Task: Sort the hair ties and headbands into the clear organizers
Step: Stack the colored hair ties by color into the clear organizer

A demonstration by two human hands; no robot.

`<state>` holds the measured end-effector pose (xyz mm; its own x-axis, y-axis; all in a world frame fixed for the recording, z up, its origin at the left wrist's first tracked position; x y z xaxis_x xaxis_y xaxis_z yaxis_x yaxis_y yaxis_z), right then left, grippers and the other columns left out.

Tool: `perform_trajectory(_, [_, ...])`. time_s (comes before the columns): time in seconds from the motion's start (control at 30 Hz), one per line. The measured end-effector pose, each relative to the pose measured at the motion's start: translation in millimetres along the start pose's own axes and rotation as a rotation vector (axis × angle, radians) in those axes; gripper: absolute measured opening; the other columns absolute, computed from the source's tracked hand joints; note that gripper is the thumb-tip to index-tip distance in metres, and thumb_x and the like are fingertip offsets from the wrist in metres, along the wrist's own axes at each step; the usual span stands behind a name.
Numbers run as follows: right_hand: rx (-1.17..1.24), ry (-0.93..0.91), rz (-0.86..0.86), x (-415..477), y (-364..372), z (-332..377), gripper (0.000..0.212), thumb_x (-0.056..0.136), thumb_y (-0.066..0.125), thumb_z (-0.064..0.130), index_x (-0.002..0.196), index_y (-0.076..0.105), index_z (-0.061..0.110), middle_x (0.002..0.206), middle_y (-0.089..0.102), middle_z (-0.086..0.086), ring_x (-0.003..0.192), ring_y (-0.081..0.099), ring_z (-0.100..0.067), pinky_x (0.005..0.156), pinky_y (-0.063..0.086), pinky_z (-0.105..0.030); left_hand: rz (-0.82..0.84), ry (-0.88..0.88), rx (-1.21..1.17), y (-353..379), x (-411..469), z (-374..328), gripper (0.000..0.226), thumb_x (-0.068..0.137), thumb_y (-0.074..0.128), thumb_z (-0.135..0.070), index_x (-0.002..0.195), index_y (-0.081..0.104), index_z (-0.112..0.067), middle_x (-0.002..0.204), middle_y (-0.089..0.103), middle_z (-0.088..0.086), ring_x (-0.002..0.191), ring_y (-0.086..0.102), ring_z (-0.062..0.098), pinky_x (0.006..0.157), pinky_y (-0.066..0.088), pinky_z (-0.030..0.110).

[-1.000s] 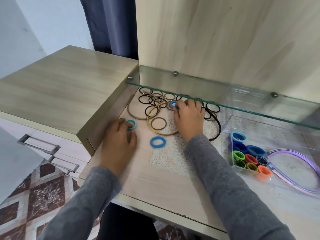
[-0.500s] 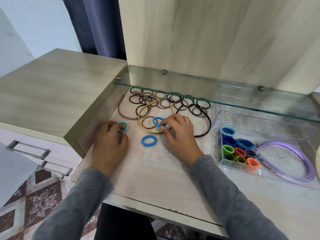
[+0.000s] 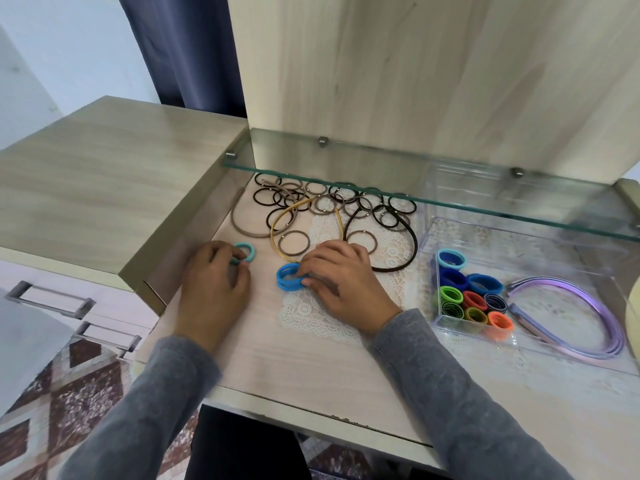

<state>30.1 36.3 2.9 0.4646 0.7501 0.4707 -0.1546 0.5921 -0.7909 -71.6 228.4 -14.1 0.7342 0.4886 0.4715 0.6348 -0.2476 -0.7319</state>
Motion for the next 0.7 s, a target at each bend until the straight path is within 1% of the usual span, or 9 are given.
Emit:
perform_trajectory(0.07, [-0.006,-0.002,0.009,-0.2,-0.1,-0.2,0.012,0.091,0.061,0.029,0.102,0.067,0.029,0.111,0.061,0.021,0.117,0.044,-0.009,0.094,0.028,-0.037,-0.008,0.009,-0.003,0.3,-0.4,-0.6,0.011,0.084,0.069,-0.004,0.094,0.067,-0.005,0.102,0.062,0.012,0.095,0.058,0.029,0.085,0.048,0.038])
perform_trajectory(0.17, [-0.008,0.0,0.02,-0.5,-0.5,0.0,0.012,0.091,0.061,0.029,0.102,0.066,0.029,0.111,0.061,0.021,0.118,0.043,-0.009,0.095,0.028,-0.038,-0.011,0.005,-0.023,-0.3,-0.9,-2.6,0.01,0.086,0.068,-0.006,0.095,0.067,-0.005,0.103,0.062,0.01,0.095,0.056,0.023,0.083,0.04,0.027])
perform_trajectory(0.2, [-0.011,-0.003,0.022,-0.7,-0.5,0.2,0.012,0.091,0.061,0.029,0.102,0.066,0.029,0.111,0.061,0.022,0.118,0.043,-0.009,0.095,0.028,-0.038,-0.016,0.014,-0.026,-0.7,-1.4,-3.4,0.01,0.086,0.068,-0.006,0.096,0.067,-0.005,0.103,0.061,0.01,0.094,0.055,0.022,0.082,0.039,0.025])
perform_trajectory(0.27, [-0.014,-0.003,0.026,-1.0,-0.5,0.2,0.012,0.091,0.06,0.029,0.101,0.066,0.03,0.111,0.061,0.022,0.118,0.043,-0.009,0.095,0.028,-0.038,-0.025,0.053,-0.032,-1.7,-1.8,-5.7,0.009,0.087,0.068,-0.005,0.096,0.066,-0.004,0.103,0.061,0.01,0.094,0.056,0.022,0.081,0.042,0.027])
perform_trajectory(0.43, [-0.026,0.0,0.033,-1.0,0.4,0.6,0.014,0.09,0.06,0.028,0.103,0.067,0.03,0.111,0.061,0.021,0.118,0.043,-0.01,0.096,0.028,-0.037,-0.006,0.175,-0.084,-4.5,-2.4,-13.7,0.011,0.093,0.061,-0.013,0.1,0.065,-0.005,0.107,0.058,0.008,0.096,0.058,0.025,0.083,0.051,0.04])
perform_trajectory(0.5, [-0.025,0.004,0.029,-0.9,-0.1,1.2,0.017,0.089,0.06,0.027,0.105,0.067,0.029,0.111,0.061,0.021,0.117,0.043,-0.009,0.095,0.027,-0.036,-0.009,0.219,-0.088,-6.2,-3.1,-17.2,0.011,0.094,0.062,-0.011,0.101,0.066,-0.004,0.108,0.058,0.009,0.096,0.058,0.025,0.082,0.052,0.044])
perform_trajectory(0.6, [0.038,0.047,-0.017,-0.6,-5.0,2.2,0.022,0.086,0.06,0.022,0.106,0.067,0.027,0.108,0.062,0.018,0.114,0.046,-0.008,0.095,0.028,-0.034,-0.021,0.266,-0.093,-9.2,-3.5,-19.9,0.017,0.095,0.059,-0.017,0.103,0.065,-0.003,0.112,0.058,0.009,0.099,0.059,0.025,0.082,0.053,0.044])
perform_trajectory(0.7, [0.106,0.145,-0.123,-0.8,-11.7,-1.0,0.023,0.086,0.054,0.017,0.103,0.066,0.025,0.106,0.061,0.015,0.11,0.047,-0.008,0.095,0.03,-0.035,-0.013,0.307,-0.11,-11.5,-3.8,-24.5,0.02,0.096,0.057,-0.019,0.105,0.065,-0.004,0.118,0.057,0.007,0.104,0.059,0.023,0.086,0.052,0.042])
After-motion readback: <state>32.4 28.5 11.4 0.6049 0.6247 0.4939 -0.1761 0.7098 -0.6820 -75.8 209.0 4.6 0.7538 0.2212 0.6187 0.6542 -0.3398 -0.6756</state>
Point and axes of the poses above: each hand's wrist, its own x-axis towards the middle knuckle, its own y-axis out of the palm, z = x × y, the point moved 4 cm from there along x, towards the middle knuckle
